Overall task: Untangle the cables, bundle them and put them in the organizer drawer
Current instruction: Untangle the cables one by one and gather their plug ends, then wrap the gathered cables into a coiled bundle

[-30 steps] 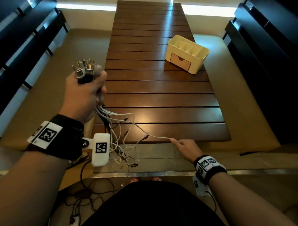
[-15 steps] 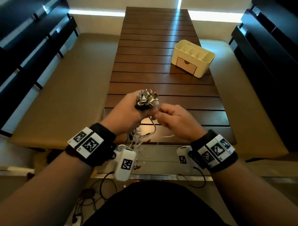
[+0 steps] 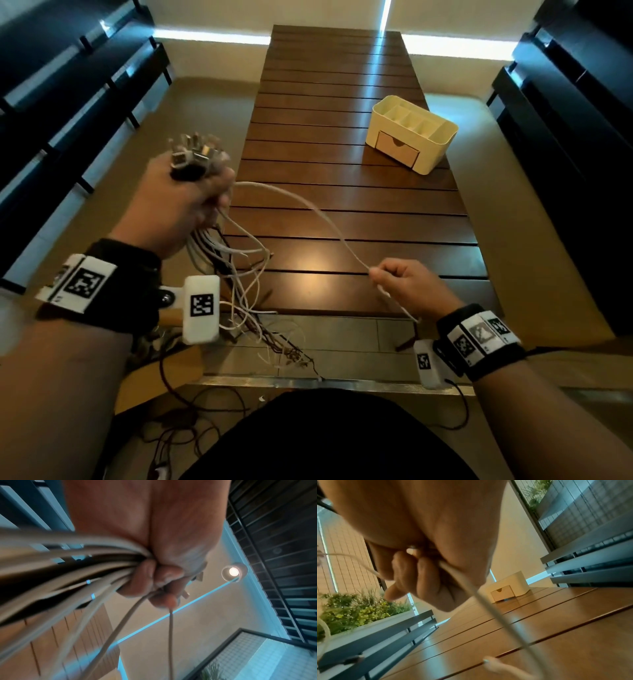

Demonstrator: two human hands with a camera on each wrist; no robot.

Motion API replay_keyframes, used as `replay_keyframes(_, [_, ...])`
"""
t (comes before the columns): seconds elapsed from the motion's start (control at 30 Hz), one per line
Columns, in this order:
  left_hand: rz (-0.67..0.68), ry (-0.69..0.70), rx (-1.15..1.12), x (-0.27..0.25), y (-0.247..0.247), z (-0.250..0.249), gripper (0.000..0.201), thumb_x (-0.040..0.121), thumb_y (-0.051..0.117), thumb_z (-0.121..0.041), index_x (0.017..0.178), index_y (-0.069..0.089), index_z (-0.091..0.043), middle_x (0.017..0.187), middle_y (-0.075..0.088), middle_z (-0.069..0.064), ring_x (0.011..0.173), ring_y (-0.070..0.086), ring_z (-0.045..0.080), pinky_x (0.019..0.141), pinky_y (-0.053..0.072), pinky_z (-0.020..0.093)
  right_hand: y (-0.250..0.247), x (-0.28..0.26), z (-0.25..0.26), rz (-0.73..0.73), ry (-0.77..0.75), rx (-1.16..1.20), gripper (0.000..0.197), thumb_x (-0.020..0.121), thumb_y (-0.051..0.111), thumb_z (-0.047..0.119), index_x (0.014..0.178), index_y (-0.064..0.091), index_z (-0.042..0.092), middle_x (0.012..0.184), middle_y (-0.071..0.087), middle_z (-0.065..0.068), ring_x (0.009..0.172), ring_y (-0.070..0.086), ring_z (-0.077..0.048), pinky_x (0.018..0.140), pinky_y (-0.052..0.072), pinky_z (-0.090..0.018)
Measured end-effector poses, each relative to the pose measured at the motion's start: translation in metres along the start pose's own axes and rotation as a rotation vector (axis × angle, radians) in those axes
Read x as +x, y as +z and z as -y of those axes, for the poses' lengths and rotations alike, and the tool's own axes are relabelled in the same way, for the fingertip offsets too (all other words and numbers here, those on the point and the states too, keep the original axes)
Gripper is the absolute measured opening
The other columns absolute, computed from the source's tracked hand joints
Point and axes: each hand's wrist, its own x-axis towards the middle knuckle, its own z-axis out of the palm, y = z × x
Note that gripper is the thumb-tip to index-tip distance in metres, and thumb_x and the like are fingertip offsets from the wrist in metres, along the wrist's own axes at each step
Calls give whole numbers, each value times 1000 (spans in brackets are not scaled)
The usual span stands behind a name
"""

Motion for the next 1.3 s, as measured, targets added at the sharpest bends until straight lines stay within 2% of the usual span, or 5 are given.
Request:
replay_keyframes(0.17, [121,-19,120,-7,27,2,17,96,60,-17,105,60,-2,81,73,0,44,42,5,41,36,19,-1,4,33,290,66,-498,19,92,58,57,85,61,39,98,54,17,90,57,-5,81,50,-30])
replay_keyframes(0.33, [129,-6,51,-7,41,0,25,89,64,-25,102,58,-5,85,74,11,43,39,8,41,36,20,-28,-8,91,276,-34,-464,64,87,70,32,145,42,35,133,36,20,121,47,-5,96,49,-29])
replay_keyframes(0.83, [-32,44,-380,-14,86,-10,12,91,62,-24,97,55,-16,65,59,6,46,50,12,43,44,23,-10,9,125,369,-295,-15,38,96,63,18,132,60,30,112,72,13,102,68,-3,95,54,-33])
replay_keyframes(1.03, [49,80,-306,-11,98,-7,13,93,61,-22,100,61,-11,72,66,10,69,68,27,76,60,52,-43,15,150,-35,-449,228,41,96,63,18,135,54,25,123,66,1,108,65,-7,95,55,-28])
replay_keyframes(1.3, [132,164,-120,10,117,-31,13,94,50,2,92,61,-4,73,60,20,59,54,38,53,48,38,-43,26,196,-137,-656,7,30,101,55,28,130,62,22,118,64,13,106,61,1,83,53,-18])
